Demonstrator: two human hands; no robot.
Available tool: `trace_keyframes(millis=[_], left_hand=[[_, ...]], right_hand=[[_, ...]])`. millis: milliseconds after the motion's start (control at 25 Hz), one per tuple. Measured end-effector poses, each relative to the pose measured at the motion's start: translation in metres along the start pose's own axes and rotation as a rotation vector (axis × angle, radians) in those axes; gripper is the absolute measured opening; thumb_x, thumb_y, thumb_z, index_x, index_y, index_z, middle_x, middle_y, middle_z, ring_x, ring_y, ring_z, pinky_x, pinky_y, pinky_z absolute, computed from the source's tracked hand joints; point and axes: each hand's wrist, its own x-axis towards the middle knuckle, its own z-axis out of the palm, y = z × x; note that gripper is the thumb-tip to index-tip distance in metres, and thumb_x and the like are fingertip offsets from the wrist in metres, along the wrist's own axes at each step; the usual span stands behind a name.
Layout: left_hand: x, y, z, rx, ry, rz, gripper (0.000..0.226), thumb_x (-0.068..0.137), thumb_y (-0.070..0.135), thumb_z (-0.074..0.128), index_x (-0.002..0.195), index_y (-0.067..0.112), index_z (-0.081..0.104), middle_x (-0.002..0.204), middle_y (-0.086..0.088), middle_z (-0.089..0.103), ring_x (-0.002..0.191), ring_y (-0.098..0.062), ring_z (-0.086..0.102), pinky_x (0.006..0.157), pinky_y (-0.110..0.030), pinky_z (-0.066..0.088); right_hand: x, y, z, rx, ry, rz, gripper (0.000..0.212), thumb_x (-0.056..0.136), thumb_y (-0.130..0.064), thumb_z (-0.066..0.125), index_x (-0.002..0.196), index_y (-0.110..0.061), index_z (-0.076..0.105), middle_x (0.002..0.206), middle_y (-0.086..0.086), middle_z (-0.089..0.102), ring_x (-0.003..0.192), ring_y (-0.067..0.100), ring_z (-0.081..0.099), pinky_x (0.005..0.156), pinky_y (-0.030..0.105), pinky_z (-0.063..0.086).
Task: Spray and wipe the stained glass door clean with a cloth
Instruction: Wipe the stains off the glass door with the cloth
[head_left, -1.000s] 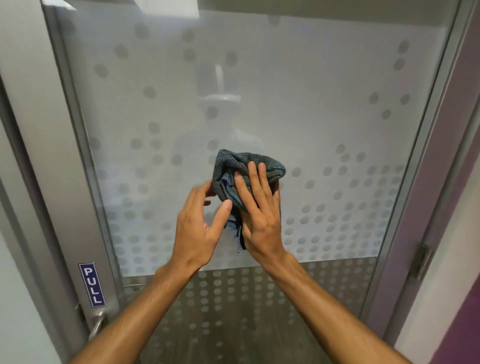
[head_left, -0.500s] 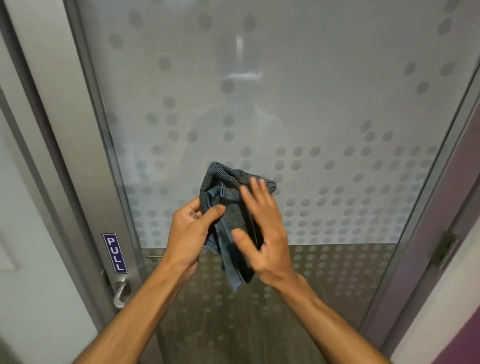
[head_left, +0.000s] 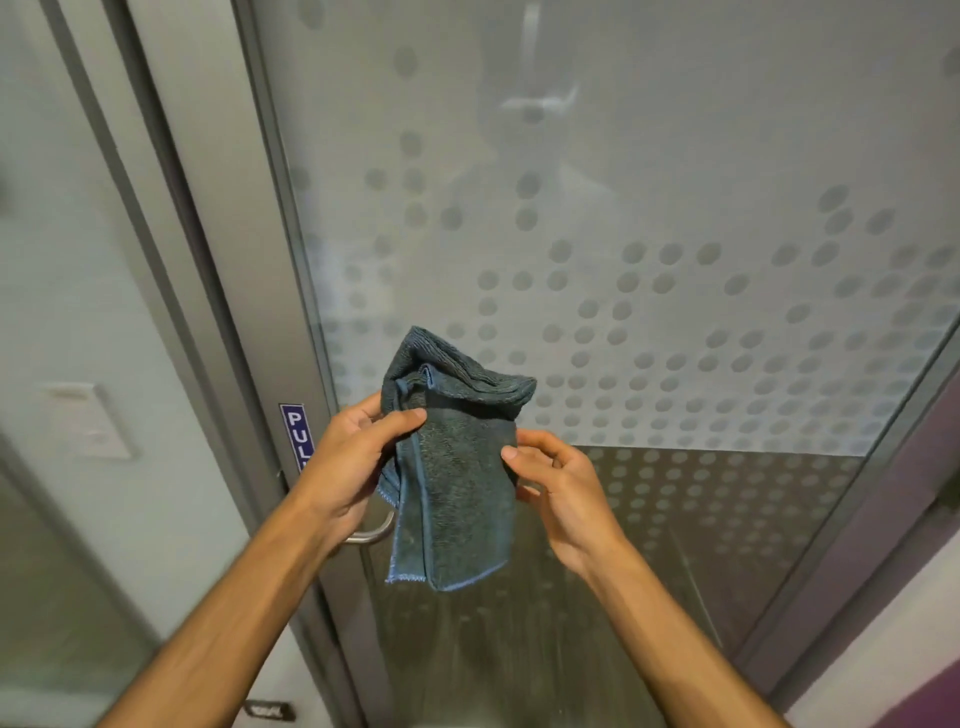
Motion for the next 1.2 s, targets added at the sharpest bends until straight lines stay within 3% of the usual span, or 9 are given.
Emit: trace_keyframes(millis=[200, 320, 400, 560, 640, 720, 840, 1000, 1200], left_hand=[[-0.015, -0.016, -0.03, 0.191, 0.049, -0.021, 0.026, 0.094, 0.013, 0.064, 0.12, 0.015, 0.068, 0.106, -0.005, 0.078, 0.099, -0.023, 0.075, 0.085, -0.035, 0.059], [-0.021, -0.03, -0.045, 0.312, 0.114, 0.022, 0.023, 0.095, 0.018, 0.066, 0.118, 0.02, 0.069, 0.105, 0.002, 0.079, 0.098, -0.016, 0.075, 0.087, -0.03, 0.06], [-0.022, -0.041, -0.056, 0.435, 0.219, 0.035, 0.02, 0.09, 0.03, 0.073, 0.107, 0.02, 0.074, 0.097, 0.002, 0.079, 0.092, -0.012, 0.075, 0.091, -0.038, 0.059], [-0.026, -0.058, -0.077, 0.553, 0.44, -0.027, 0.04, 0.071, 0.055, 0.082, 0.09, 0.022, 0.069, 0.089, -0.005, 0.075, 0.09, -0.022, 0.072, 0.09, -0.05, 0.058], [-0.032, -0.059, -0.086, 0.46, 0.367, -0.086, 0.045, 0.069, 0.053, 0.084, 0.1, 0.028, 0.063, 0.091, -0.009, 0.075, 0.089, -0.025, 0.072, 0.096, -0.053, 0.055], [-0.041, -0.059, -0.096, 0.406, 0.188, -0.134, 0.059, 0.062, 0.051, 0.089, 0.111, 0.033, 0.061, 0.088, -0.019, 0.071, 0.088, -0.03, 0.072, 0.102, -0.052, 0.052], [-0.053, -0.06, -0.103, 0.486, -0.005, -0.143, 0.071, 0.056, 0.029, 0.096, 0.121, 0.031, 0.067, 0.106, 0.001, 0.076, 0.099, -0.013, 0.073, 0.101, -0.042, 0.055], [-0.067, -0.073, -0.101, 0.923, 0.061, -0.022, 0.055, 0.062, 0.035, 0.093, 0.113, 0.031, 0.073, 0.1, 0.014, 0.073, 0.09, -0.002, 0.069, 0.087, -0.025, 0.058], [-0.071, -0.083, -0.101, 1.062, 0.19, 0.178, 0.038, 0.072, 0.041, 0.086, 0.106, 0.03, 0.074, 0.102, 0.006, 0.054, 0.094, -0.01, 0.056, 0.079, -0.024, 0.047]], right_hand=[[-0.006, 0.013, 0.015, -0.057, 0.035, -0.024, 0.026, 0.085, -0.003, 0.078, 0.09, -0.015, 0.055, 0.095, 0.019, 0.065, 0.082, 0.021, 0.065, 0.062, 0.022, 0.048], [-0.015, 0.015, 0.03, -0.027, 0.117, -0.067, 0.033, 0.086, 0.003, 0.075, 0.104, -0.01, 0.051, 0.097, 0.021, 0.075, 0.081, 0.024, 0.074, 0.064, 0.027, 0.059], [-0.018, 0.02, 0.035, -0.083, 0.137, -0.102, 0.038, 0.086, 0.002, 0.076, 0.112, -0.009, 0.049, 0.095, 0.021, 0.076, 0.082, 0.028, 0.076, 0.07, 0.034, 0.062], [-0.026, 0.03, 0.038, -0.257, 0.111, -0.164, 0.031, 0.087, -0.002, 0.076, 0.111, -0.019, 0.068, 0.092, 0.026, 0.074, 0.086, 0.028, 0.074, 0.077, 0.031, 0.061], [-0.028, 0.032, 0.037, -0.301, 0.032, -0.131, 0.036, 0.082, 0.001, 0.08, 0.113, -0.016, 0.073, 0.103, 0.016, 0.076, 0.098, 0.023, 0.074, 0.079, 0.024, 0.06], [-0.028, 0.036, 0.034, -0.401, -0.125, -0.056, 0.064, 0.073, 0.005, 0.086, 0.129, -0.016, 0.065, 0.12, 0.003, 0.073, 0.11, 0.016, 0.071, 0.089, 0.026, 0.059], [-0.028, 0.043, 0.034, -0.885, -0.197, -0.054, 0.092, 0.067, -0.006, 0.092, 0.145, -0.026, 0.05, 0.133, -0.007, 0.059, 0.123, 0.011, 0.058, 0.108, 0.033, 0.048], [-0.035, 0.049, 0.043, -1.248, -0.154, -0.159, 0.062, 0.079, -0.017, 0.086, 0.134, -0.028, 0.058, 0.109, -0.003, 0.056, 0.107, 0.016, 0.054, 0.096, 0.031, 0.046], [-0.034, 0.052, 0.045, -1.361, -0.091, -0.334, 0.039, 0.082, -0.028, 0.083, 0.119, -0.027, 0.07, 0.105, -0.002, 0.049, 0.102, 0.017, 0.046, 0.091, 0.041, 0.048]])
